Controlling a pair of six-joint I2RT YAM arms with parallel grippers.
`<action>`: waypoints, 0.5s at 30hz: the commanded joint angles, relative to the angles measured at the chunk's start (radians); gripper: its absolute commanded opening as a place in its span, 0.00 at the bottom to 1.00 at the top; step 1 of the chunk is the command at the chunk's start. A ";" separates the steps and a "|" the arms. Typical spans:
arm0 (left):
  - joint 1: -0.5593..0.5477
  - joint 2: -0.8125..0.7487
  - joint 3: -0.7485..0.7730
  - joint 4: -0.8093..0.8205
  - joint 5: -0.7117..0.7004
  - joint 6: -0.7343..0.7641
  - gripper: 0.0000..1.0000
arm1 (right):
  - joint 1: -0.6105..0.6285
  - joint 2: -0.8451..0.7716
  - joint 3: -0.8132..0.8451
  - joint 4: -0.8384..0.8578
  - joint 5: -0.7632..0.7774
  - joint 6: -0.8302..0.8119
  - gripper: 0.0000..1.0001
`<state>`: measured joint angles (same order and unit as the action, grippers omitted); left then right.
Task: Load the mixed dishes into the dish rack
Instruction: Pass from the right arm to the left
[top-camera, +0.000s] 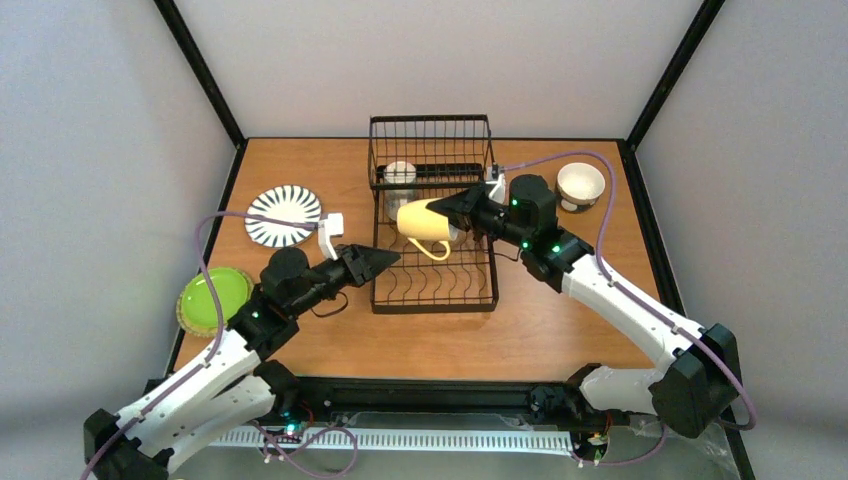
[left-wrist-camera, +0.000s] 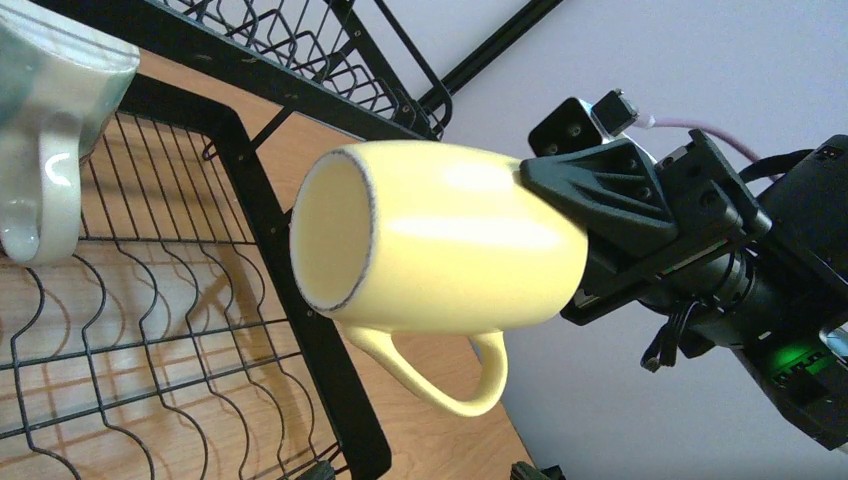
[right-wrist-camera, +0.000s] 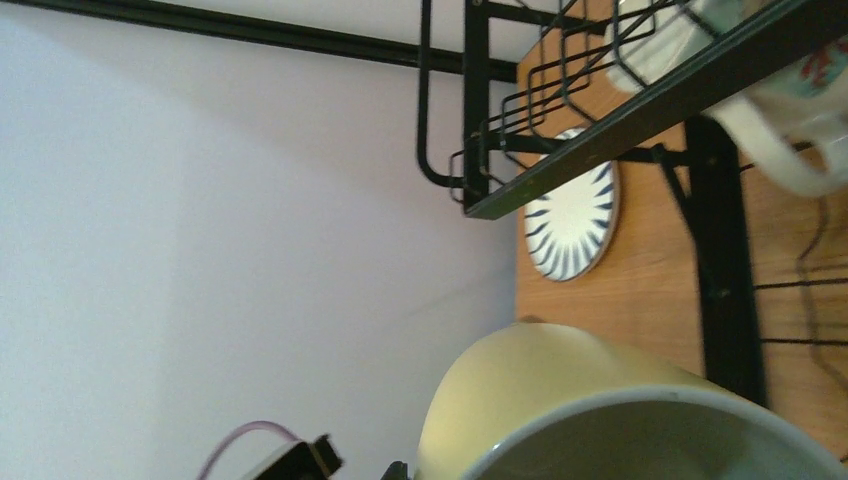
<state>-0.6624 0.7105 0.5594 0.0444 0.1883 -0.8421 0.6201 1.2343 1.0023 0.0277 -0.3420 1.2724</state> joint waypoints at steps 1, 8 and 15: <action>-0.005 -0.003 -0.019 0.068 0.012 0.006 1.00 | -0.016 -0.001 -0.008 0.185 -0.074 0.199 0.02; -0.006 -0.017 -0.048 0.114 0.001 0.001 1.00 | -0.019 0.059 -0.048 0.323 -0.148 0.358 0.02; -0.005 -0.020 -0.072 0.190 -0.011 0.004 1.00 | -0.017 0.083 -0.070 0.377 -0.181 0.419 0.02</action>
<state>-0.6624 0.6949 0.4969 0.1581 0.1875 -0.8421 0.6098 1.3197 0.9371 0.2611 -0.4713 1.6035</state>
